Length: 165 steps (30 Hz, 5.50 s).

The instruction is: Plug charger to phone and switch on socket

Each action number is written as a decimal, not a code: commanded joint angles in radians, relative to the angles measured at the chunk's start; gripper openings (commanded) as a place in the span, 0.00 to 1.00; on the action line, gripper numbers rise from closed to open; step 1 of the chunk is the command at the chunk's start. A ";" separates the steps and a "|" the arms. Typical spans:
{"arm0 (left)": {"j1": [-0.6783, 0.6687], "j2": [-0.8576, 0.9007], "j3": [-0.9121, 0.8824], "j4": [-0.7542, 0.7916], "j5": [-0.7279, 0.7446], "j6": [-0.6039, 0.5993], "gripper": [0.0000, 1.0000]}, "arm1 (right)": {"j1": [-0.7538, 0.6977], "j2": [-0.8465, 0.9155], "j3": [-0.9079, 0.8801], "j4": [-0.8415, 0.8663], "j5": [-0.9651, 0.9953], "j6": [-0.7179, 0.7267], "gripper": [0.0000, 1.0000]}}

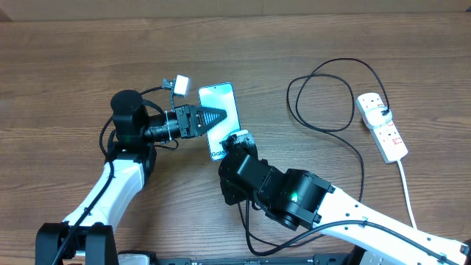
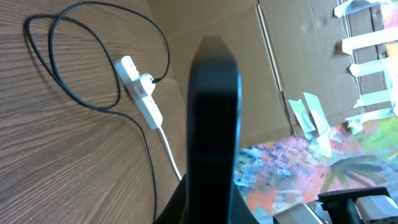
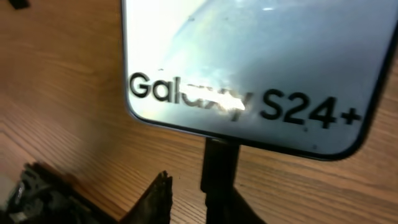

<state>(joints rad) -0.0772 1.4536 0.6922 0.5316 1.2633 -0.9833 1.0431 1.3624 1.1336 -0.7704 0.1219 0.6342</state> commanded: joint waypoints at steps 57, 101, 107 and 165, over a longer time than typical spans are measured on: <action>-0.024 0.445 0.311 -0.842 -0.336 0.909 0.04 | -0.209 -0.463 0.066 -0.447 0.208 -0.010 1.00; -0.021 0.456 0.259 -0.900 -0.445 0.890 0.39 | -0.209 -0.462 0.065 -0.454 0.207 -0.010 1.00; -0.021 0.456 0.259 -0.901 -0.486 0.890 0.45 | -0.209 -0.440 0.065 -0.455 0.207 -0.010 1.00; 0.020 0.455 0.480 -1.158 -0.625 0.931 0.96 | -0.209 -0.167 0.065 -0.316 0.210 0.054 1.00</action>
<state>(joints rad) -0.0872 1.9015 1.0863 -0.5453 0.6914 -0.0563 0.8375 1.1976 1.1820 -1.1046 0.3210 0.6807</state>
